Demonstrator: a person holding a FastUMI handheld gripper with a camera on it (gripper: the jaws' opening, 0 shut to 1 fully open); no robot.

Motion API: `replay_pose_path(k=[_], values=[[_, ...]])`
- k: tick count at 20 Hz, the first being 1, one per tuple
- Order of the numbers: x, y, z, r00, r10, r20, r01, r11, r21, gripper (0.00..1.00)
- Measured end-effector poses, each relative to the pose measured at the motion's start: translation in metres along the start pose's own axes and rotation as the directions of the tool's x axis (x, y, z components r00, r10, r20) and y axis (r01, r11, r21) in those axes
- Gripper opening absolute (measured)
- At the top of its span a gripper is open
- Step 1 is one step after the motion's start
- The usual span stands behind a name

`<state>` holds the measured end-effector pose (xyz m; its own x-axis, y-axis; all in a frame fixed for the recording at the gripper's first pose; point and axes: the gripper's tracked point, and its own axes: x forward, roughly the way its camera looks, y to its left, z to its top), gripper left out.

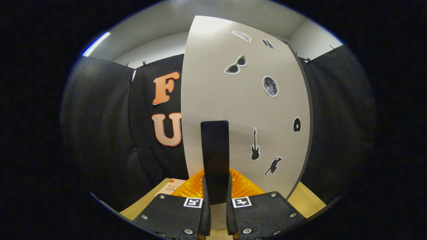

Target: Open the shoe cabinet door, grab the shoes and put them into the shoe cabinet, then close the shoe cabinet door.

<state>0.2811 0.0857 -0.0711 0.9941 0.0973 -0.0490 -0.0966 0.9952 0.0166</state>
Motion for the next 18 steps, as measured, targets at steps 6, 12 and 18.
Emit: replay_pose_path(k=[6,12,18], values=[[-0.023,-0.017,-0.003,0.991,0.135,0.005,-0.135,0.991,-0.005,0.18],[-0.044,-0.039,-0.003,0.970,0.243,0.023,-0.244,0.970,0.024,0.18],[-0.060,-0.053,-0.005,0.966,0.257,0.013,-0.257,0.966,0.029,0.18]])
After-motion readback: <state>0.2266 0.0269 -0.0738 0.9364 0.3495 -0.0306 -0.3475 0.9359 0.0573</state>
